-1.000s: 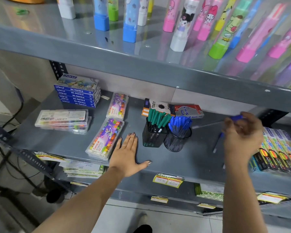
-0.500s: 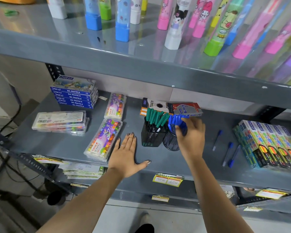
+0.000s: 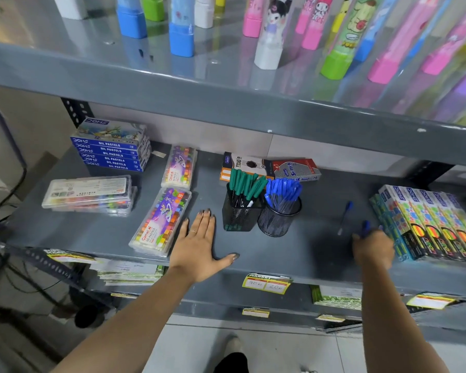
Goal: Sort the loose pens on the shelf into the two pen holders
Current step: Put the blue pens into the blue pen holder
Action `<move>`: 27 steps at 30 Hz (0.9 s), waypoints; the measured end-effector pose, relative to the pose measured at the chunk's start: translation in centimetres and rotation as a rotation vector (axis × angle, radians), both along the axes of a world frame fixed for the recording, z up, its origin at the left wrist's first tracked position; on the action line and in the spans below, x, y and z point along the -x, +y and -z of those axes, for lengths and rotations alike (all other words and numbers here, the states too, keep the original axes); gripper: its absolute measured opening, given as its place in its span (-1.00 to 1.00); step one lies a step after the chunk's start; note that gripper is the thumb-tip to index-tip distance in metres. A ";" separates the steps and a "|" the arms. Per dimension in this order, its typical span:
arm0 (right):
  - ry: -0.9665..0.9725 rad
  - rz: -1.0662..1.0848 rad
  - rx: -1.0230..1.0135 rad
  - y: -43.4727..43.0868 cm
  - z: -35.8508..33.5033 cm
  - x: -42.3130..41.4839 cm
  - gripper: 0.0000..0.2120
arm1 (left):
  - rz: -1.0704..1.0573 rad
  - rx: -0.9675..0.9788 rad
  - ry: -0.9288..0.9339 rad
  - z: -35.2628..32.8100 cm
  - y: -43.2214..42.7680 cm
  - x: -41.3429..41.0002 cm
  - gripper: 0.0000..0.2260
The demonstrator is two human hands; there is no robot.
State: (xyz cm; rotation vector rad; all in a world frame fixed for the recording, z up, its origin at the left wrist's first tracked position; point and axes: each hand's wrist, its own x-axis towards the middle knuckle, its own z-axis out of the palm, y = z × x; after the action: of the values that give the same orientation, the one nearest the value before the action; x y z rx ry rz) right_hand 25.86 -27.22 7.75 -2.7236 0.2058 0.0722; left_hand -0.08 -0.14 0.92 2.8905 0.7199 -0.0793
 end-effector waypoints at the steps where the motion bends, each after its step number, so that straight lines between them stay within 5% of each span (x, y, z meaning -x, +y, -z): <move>1: 0.016 -0.006 0.007 0.1 0.1 -0.2 -0.64 | 0.000 0.002 0.001 0.0 0.0 0.0 0.02; 6: -0.024 0.059 -0.096 0.1 -1.2 -0.4 -0.68 | 0.003 0.003 0.006 -0.1 0.0 0.0 0.02; 9: -0.105 0.060 -0.382 0.3 -3.3 0.3 -0.37 | 0.001 0.006 0.006 -0.2 0.0 0.1 0.01; 12: -0.175 -0.055 -0.686 1.5 -5.7 0.9 -0.26 | 0.002 0.001 0.020 -0.4 0.0 0.0 0.01; 18: -0.302 -0.370 -0.836 6.3 -8.1 3.5 -0.32 | -0.007 0.001 0.011 -0.2 -0.1 0.0 0.01; 24: -0.371 -0.545 -0.562 10.8 -6.3 6.0 -0.41 | -0.004 -0.001 0.014 -0.2 0.0 -0.1 0.02; 27: -0.376 -0.604 -0.370 11.2 -4.6 6.7 -0.61 | -0.003 0.005 0.001 -0.2 -0.1 0.0 0.02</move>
State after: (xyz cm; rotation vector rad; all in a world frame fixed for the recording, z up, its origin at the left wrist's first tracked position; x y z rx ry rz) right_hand 19.18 -16.03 12.31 -2.2811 -0.6698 -0.2101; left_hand -0.09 -0.19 1.13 2.8848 0.7230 -0.0825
